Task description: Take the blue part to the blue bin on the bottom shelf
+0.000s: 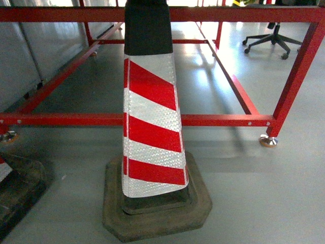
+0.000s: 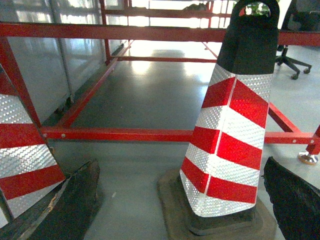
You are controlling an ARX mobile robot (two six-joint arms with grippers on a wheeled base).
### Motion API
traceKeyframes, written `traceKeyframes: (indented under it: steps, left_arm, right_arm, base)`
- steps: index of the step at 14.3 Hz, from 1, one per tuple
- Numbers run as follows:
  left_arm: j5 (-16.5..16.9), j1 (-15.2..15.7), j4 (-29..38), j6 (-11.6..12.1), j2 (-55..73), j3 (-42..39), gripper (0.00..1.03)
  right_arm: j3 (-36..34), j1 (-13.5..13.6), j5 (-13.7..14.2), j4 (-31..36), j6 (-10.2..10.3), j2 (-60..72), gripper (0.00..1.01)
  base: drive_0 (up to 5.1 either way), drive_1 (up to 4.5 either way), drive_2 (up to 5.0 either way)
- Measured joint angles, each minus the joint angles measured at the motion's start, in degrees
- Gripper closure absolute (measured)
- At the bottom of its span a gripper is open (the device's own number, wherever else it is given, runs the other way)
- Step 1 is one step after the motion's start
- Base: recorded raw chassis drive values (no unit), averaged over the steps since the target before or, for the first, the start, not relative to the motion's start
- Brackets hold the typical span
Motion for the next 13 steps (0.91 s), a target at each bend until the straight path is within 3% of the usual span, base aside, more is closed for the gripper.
traceKeyframes:
  steps: [13]
  left_arm:
    - [0.0, 0.0, 0.0, 0.0, 0.0, 0.0, 0.05]
  right_arm:
    - [0.0, 0.0, 0.0, 0.0, 0.0, 0.0, 0.03]
  base:
    - [0.0, 0.00, 0.0]
